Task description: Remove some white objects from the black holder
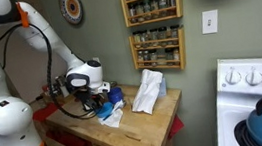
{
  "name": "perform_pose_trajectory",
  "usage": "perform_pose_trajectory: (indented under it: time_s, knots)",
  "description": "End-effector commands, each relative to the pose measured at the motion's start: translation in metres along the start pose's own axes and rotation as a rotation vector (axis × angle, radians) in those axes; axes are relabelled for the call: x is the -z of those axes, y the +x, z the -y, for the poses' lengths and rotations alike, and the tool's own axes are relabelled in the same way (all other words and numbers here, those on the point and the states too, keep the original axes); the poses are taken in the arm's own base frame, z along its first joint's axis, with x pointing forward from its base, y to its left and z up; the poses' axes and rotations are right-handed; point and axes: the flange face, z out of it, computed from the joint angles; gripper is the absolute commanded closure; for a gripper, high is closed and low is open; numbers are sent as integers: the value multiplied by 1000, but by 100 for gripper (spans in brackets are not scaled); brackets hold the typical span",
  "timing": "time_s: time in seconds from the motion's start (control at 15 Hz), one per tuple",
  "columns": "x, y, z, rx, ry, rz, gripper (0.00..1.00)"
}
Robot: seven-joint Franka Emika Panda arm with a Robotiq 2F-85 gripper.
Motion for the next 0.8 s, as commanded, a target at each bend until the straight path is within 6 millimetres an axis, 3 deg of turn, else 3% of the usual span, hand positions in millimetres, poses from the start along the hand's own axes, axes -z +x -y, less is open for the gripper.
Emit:
perform_pose_trajectory:
  time_s: [0.0,0.13,0.73]
  knots:
    - [-1,0,0,-7,-20,7,74]
    - [7,-3,4,16,5,-5,67]
    - [30,0,14,74,36,-16,0]
